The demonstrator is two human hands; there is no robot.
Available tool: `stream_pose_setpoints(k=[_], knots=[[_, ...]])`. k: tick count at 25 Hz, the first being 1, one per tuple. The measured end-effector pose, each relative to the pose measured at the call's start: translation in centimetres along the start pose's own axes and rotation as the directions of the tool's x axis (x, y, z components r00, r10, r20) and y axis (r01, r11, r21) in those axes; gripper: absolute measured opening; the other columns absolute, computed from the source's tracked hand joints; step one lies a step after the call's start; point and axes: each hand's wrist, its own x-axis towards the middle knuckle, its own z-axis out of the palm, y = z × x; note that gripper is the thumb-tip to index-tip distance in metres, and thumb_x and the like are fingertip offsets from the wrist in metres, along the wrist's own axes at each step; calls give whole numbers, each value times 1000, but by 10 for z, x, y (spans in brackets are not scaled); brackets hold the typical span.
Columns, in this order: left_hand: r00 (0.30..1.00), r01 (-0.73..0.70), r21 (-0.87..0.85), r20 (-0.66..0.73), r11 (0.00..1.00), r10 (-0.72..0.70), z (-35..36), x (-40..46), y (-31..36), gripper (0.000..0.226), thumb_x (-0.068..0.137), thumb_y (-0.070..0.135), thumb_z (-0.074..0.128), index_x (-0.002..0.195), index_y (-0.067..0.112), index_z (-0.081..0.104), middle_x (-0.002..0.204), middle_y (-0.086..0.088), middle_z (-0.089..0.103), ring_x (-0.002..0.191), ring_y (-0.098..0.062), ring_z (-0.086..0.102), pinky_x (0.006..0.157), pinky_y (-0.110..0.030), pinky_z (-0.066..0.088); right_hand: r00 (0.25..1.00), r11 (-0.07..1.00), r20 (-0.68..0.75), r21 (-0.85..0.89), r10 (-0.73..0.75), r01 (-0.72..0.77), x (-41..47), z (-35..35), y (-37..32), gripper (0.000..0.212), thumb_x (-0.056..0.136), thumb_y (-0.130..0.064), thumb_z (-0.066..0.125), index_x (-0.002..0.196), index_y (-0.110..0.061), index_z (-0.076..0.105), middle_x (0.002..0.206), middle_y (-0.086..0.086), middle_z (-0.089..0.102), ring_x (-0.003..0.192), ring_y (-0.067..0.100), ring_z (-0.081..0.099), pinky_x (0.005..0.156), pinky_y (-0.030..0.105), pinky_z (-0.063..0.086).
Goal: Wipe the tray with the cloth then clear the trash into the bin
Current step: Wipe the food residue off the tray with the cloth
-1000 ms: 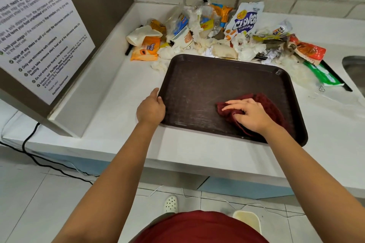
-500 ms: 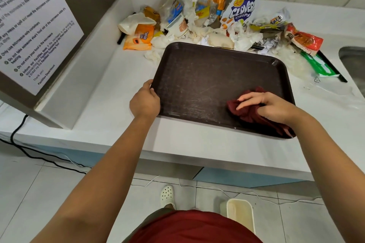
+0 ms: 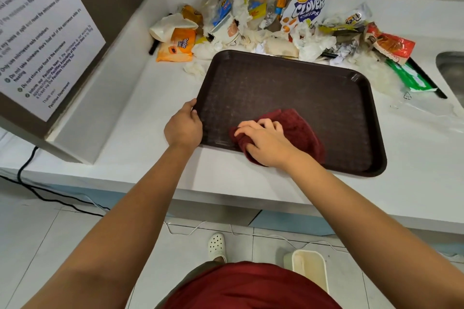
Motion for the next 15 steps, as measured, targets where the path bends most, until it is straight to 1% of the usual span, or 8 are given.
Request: stream_pose_setpoints(k=[3,5,7,9,11,13,15], knots=[[1000,18,3,-15,1000,-18,0,-1,2,38,101,27,32,137,27,44,124,-2,62,108,-25,60,84,-29,47,996,997,50,32,-75,74,28,-2,-27,38,95,-24,37,131,-31,46,149,-14,30,132,27,22,111,50,12],[1000,17,-5,-14,1000,-17,-2,-1,3,38,100,25,31,137,25,44,121,-4,63,107,-26,60,77,-26,41,991,994,77,-2,-110,110,38,-2,-39,37,95,-26,36,129,-33,48,148,-17,30,131,24,23,110,49,14],[1000,17,-6,-10,1000,-17,-4,-2,4,38,100,24,32,136,24,44,121,-4,63,107,-26,60,76,-25,39,983,986,108,-50,-152,158,43,-4,-41,35,94,-28,36,125,-35,52,145,-19,34,127,22,26,105,45,18],[1000,27,0,-13,1000,-27,-5,-3,4,38,100,25,33,136,24,45,123,-3,62,108,-26,60,81,-27,45,973,975,125,-81,-194,205,42,-8,-35,33,94,-27,37,119,-36,57,141,-20,39,121,19,30,99,42,22],[999,36,-3,-22,999,-36,-5,-5,5,38,100,26,33,135,24,46,123,-3,62,108,-26,60,85,-29,47,972,974,108,-73,-207,215,37,-9,-23,31,92,-24,40,111,-35,63,136,-21,44,116,17,34,95,39,23],[999,36,-19,-23,999,-37,-5,-5,5,38,100,26,33,135,24,46,124,-3,62,108,-26,60,85,-30,48,979,980,69,-44,-192,195,25,-11,-3,30,88,-24,43,101,-35,67,131,-22,48,114,15,36,96,38,22],[999,40,-24,-21,999,-41,-6,-5,4,38,100,27,34,136,25,46,125,-2,61,110,-26,60,88,-31,48,982,984,64,-8,-179,179,10,-16,21,36,78,-29,38,96,-36,69,126,-26,50,113,11,36,98,36,20]])
